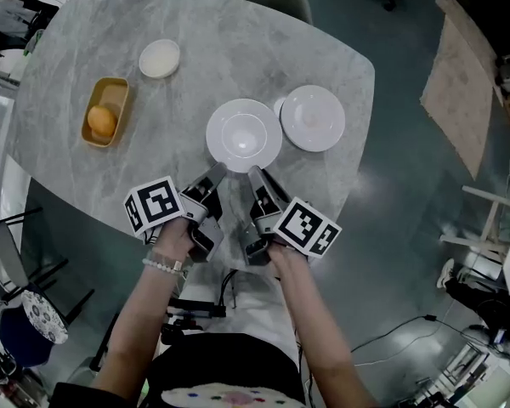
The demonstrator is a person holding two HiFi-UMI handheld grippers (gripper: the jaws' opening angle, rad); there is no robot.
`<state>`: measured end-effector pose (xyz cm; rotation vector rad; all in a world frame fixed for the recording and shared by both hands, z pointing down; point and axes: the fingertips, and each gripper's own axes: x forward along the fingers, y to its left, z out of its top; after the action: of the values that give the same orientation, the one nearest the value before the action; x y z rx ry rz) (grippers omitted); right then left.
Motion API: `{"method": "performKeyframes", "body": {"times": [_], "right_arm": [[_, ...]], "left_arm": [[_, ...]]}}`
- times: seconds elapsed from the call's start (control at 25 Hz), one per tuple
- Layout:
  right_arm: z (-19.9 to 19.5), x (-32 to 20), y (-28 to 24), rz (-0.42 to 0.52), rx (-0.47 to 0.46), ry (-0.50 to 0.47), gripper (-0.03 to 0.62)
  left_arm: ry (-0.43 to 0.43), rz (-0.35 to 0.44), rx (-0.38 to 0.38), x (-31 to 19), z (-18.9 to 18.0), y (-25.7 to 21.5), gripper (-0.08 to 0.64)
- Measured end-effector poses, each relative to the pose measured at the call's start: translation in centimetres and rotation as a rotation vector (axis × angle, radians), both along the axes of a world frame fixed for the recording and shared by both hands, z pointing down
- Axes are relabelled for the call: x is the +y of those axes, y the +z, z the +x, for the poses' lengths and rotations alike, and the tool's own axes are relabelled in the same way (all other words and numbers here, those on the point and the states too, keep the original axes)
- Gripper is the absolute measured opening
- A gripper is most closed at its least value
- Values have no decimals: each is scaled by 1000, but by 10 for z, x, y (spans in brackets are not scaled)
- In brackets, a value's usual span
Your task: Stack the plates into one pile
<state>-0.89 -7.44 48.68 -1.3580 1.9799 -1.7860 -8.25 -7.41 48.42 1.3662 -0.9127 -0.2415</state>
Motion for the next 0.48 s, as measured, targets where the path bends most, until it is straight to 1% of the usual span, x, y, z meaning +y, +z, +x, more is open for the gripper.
{"method": "performKeyframes", "body": {"times": [0.12,0.48], "right_arm": [[13,-5,-2,7,11,23,66],[69,-28,-3,17,46,104,67]], "left_arm": [[26,11,6,-7,13,-1,28],[103,30,27,-36,69,0,29]]}}
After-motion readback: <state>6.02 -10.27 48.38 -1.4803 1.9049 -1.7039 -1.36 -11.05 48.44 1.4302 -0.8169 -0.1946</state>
